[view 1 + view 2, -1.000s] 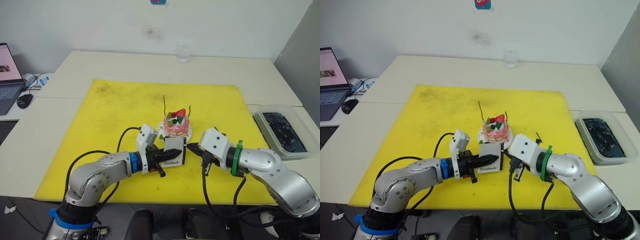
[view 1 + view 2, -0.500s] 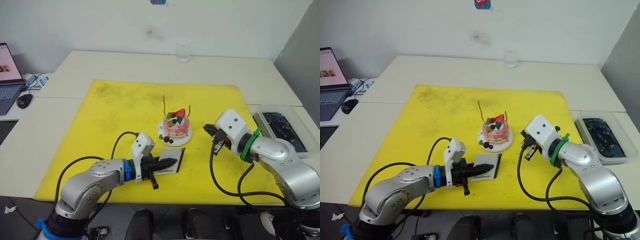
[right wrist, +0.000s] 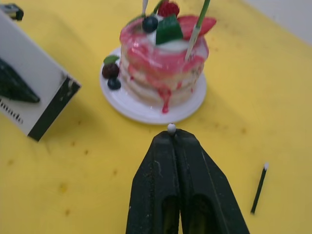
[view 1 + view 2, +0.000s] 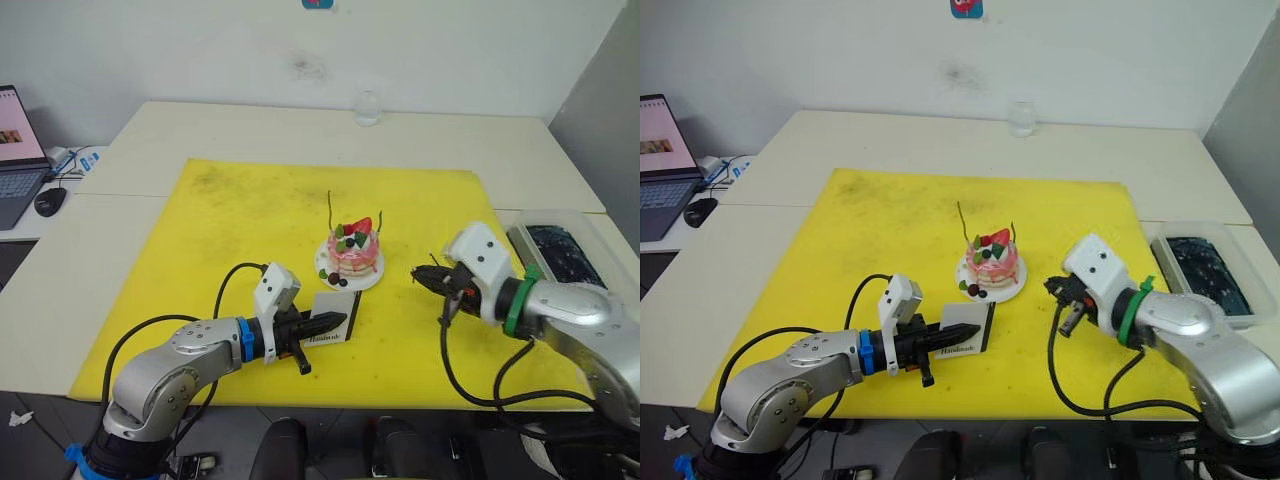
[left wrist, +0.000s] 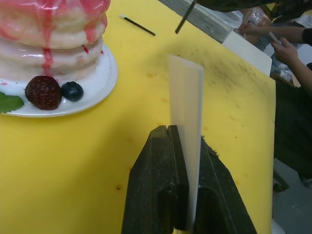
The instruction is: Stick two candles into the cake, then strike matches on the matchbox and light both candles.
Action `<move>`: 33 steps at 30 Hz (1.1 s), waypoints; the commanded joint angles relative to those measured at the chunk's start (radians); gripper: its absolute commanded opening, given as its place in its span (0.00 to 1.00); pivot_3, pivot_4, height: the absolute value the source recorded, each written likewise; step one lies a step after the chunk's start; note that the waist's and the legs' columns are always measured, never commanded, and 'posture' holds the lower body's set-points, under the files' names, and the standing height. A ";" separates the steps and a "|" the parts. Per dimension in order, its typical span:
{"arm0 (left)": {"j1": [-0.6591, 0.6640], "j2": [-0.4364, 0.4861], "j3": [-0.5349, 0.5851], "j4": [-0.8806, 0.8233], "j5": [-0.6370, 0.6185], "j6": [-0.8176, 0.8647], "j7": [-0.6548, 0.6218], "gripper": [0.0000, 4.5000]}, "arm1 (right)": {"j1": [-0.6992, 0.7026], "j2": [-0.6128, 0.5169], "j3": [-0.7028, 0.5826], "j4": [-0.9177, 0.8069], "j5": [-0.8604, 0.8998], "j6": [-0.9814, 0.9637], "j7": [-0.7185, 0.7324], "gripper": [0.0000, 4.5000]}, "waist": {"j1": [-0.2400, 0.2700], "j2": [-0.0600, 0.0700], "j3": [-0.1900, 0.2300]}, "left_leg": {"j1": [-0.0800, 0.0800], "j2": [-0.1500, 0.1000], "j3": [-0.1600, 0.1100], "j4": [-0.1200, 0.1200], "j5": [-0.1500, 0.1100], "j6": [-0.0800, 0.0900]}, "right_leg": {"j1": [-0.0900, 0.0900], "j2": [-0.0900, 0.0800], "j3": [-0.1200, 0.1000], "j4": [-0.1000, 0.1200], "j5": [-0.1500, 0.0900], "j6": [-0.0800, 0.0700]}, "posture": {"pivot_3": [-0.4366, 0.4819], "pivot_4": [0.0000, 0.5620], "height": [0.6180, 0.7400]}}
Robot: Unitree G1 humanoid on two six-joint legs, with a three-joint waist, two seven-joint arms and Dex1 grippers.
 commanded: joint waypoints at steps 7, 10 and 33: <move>-0.036 0.005 0.001 -0.029 -0.046 0.021 -0.042 0.00 | 0.073 -0.007 0.043 -0.007 0.066 0.003 -0.029 0.02 | -0.002 0.000 0.000 | 0.001 0.000 -0.001 0.000 0.000 0.000 | 0.000 0.002 0.000 0.000 0.000 0.000 | 0.48 0.27 1.00; -0.034 0.005 0.003 -0.035 -0.052 0.026 -0.036 0.00 | 0.096 0.016 0.091 0.020 0.022 -0.059 -0.066 0.02 | -0.002 0.000 0.000 | 0.001 0.000 -0.001 0.000 0.000 0.000 | 0.000 0.002 0.000 0.001 0.000 0.000 | 0.48 0.27 1.00; -0.026 0.015 0.067 -0.043 -0.093 0.072 0.021 0.00 | 0.462 0.348 0.196 0.112 -0.282 -0.685 -0.343 0.52 | -0.003 0.000 -0.001 | 0.002 0.000 -0.001 0.000 0.000 0.000 | 0.001 0.000 0.000 0.000 0.000 0.000 | 0.48 0.27 1.00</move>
